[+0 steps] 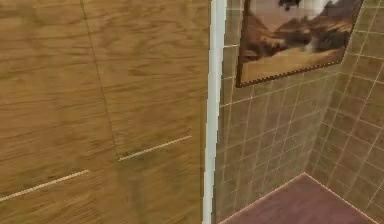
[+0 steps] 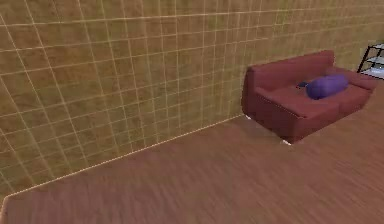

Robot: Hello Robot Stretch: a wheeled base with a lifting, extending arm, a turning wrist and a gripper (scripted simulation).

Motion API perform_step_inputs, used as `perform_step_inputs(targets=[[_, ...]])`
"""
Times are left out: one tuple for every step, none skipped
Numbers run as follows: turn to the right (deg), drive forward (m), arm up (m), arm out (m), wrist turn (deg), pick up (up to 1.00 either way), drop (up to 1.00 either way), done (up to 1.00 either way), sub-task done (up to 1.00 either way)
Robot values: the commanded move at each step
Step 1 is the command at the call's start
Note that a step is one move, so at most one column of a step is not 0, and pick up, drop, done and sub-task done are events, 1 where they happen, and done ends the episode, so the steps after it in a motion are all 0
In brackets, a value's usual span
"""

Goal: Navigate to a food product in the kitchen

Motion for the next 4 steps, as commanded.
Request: perform_step_inputs(targets=[[-45.0, 0.00, 0.00, 0.00, 0.0, 0.00, 0.00, 0.00, 0.00], [-45.0, 0.00, 0.00, 0.00, 0.0, 0.00, 0.00, 0.00, 0.00], [-33.0, 0.00, 0.00, 0.00, 0.0, 0.00, 0.00, 0.00, 0.00], [0.0, 1.00, 0.00, 0.00, 0.0, 0.00, 0.00, 0.00, 0.00]])
